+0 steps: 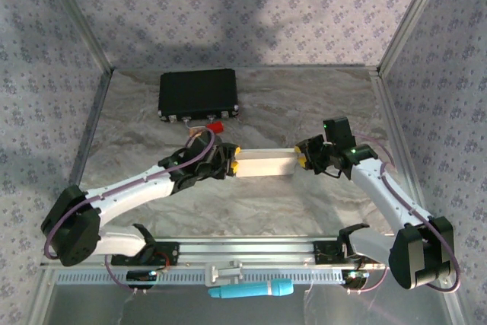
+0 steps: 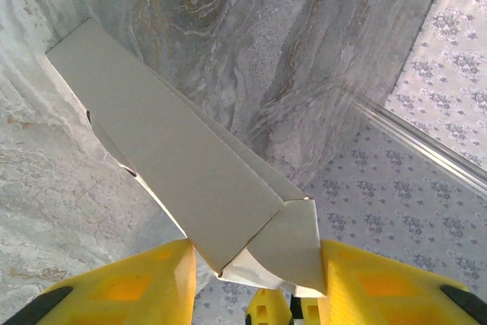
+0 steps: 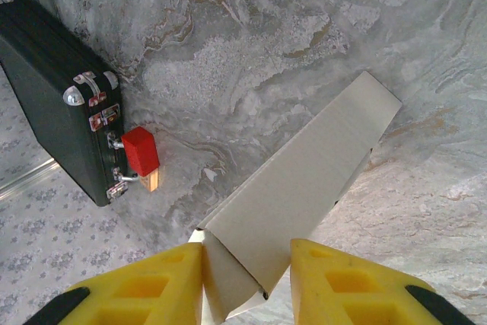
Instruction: Fold the paper box
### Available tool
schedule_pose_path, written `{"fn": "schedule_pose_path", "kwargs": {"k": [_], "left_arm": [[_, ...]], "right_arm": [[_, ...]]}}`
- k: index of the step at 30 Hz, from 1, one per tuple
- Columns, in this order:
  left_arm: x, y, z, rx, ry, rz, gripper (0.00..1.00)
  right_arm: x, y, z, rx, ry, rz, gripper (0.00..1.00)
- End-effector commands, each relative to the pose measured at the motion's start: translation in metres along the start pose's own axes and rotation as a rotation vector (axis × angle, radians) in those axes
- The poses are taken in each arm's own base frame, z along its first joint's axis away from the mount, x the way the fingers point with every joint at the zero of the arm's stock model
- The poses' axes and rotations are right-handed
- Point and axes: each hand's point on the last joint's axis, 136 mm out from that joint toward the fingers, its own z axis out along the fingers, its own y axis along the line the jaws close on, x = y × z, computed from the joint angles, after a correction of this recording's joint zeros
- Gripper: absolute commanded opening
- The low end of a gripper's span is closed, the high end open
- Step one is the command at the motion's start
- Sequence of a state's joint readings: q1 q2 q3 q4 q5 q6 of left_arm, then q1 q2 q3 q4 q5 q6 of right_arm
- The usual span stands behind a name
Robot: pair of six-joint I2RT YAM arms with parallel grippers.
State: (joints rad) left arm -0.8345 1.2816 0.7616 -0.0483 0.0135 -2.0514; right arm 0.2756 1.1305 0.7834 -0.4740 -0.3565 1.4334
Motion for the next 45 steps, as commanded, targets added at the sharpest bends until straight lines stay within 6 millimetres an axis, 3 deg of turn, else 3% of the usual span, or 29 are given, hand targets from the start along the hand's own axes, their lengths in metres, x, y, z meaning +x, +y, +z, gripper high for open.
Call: {"fn": "schedule_pose_path", "kwargs": {"k": [1,23,34,45], "left_arm": [[-0.013,0.022,0.0,-0.054,-0.049,-0.043,0.41],[-0.02,0.037,-0.001,-0.099,-0.069,-0.023,0.3],[-0.028,0.056,-0.002,-0.148,-0.089,-0.04,0.17],[-0.028,0.057,-0.004,-0.155,-0.092,-0.04,0.16]], "right_arm": [[-0.002,-0.025,0.005,0.101,-0.011,0.037,0.34],[-0.002,-0.023,0.006,0.108,-0.01,0.031,0.34],[-0.003,-0.02,0.003,0.111,-0.011,0.022,0.38],[0.002,0.01,-0.028,0.051,-0.04,-0.078,0.47]]}}
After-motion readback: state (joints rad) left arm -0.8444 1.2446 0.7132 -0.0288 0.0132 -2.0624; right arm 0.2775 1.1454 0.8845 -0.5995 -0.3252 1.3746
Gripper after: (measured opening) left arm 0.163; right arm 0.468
